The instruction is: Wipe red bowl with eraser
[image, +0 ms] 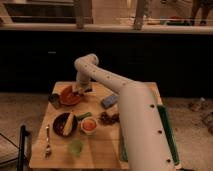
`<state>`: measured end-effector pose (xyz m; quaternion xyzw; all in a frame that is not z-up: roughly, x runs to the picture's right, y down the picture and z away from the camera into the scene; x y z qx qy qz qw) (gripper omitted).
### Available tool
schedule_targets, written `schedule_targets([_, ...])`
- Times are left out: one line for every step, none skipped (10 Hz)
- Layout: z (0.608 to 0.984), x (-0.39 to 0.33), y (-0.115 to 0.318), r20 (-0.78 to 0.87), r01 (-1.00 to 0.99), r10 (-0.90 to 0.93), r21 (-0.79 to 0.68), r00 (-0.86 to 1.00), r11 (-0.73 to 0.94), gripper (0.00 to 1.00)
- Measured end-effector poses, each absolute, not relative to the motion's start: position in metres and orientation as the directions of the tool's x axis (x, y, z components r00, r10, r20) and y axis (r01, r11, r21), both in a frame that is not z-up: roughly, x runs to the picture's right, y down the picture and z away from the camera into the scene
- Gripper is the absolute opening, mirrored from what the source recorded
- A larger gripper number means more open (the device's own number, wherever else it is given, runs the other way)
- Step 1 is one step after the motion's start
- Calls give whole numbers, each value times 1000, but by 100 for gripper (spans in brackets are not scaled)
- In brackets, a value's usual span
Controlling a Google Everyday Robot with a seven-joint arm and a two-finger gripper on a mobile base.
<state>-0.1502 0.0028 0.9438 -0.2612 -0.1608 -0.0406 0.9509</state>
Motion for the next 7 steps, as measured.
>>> schedule_targets([944, -153, 1, 329, 161, 7, -480, 944, 862, 0])
schedule_targets([943, -158, 1, 338, 171, -1, -476, 941, 862, 0])
schedule_targets([939, -167, 1, 357, 193, -15, -468, 934, 863, 0])
schedule_targets([933, -176, 5, 382, 215, -25, -463, 924, 860, 0])
schedule_targets([927, -180, 8, 400, 227, -29, -460, 916, 858, 0])
schedule_targets([922, -179, 10, 415, 236, -30, -456, 909, 858, 0])
schedule_targets([917, -179, 12, 430, 246, -31, -453, 902, 857, 0])
